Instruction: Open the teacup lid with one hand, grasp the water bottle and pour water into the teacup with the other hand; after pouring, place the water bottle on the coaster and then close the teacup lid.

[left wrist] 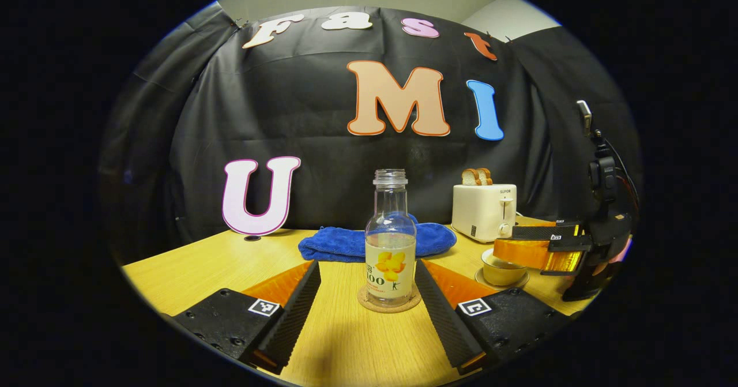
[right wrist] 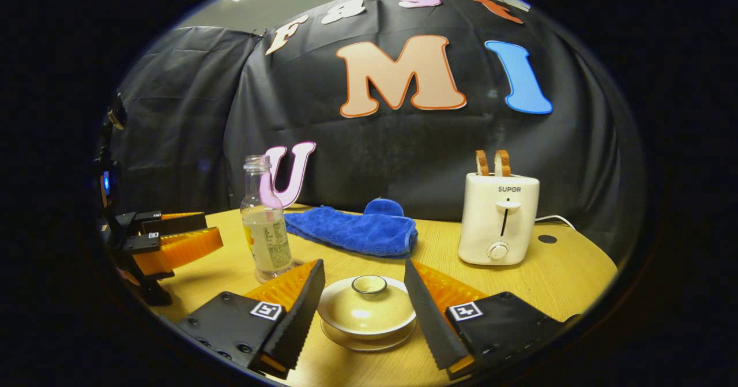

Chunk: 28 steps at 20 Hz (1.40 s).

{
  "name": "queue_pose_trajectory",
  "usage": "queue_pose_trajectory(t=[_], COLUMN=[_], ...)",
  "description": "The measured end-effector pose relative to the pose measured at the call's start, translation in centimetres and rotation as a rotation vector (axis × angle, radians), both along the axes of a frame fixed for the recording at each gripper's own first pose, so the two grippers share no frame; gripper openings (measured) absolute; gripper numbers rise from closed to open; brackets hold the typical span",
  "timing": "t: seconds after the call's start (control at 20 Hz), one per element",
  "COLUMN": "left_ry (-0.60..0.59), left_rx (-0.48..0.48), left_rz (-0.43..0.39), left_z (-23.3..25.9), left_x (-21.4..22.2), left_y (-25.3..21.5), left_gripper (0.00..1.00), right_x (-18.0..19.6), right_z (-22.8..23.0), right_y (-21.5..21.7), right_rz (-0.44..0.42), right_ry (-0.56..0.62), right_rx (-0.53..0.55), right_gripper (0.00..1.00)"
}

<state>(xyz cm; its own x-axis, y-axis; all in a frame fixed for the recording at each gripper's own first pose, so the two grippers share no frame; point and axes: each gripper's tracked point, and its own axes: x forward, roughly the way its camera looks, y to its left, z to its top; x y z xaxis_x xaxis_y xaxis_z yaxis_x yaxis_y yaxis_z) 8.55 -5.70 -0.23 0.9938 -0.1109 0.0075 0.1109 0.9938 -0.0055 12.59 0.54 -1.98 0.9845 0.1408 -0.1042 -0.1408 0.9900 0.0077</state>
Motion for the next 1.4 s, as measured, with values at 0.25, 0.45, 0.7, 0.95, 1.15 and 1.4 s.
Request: queue_pose_trajectory(t=[0.25,0.45,0.7,0.95,1.15,1.4], left_ry=[0.0,0.001,0.003,0.0,-0.003,0.002], left_rx=[0.0,0.001,0.0,0.0,0.0,0.002], left_rz=[0.0,0.005,0.03,0.052,0.059,0.091], left_z=[0.0,0.0,0.0,0.1,0.1,-0.1], left_x=[0.0,0.0,-0.9,-2.8,-3.7,-3.7], left_y=[0.1,0.1,0.7,1.3,1.5,2.1], left_gripper=[0.96,0.96,0.96,0.96,0.96,0.96], right_x=[-1.2,-3.5,-7.5,-10.1,-10.7,-10.9], right_z=[1.3,1.5,1.8,2.0,2.0,2.0], right_y=[-1.0,-1.7,-4.1,-5.2,-5.6,-6.1], right_rz=[-0.053,-0.087,-0.204,-0.243,-0.268,-0.299], right_ry=[-0.092,-0.094,-0.104,-0.108,-0.109,-0.111], right_rx=[0.004,0.004,-0.006,-0.008,-0.011,-0.014], right_gripper=[0.92,0.92,0.95,0.95,0.95,0.95])
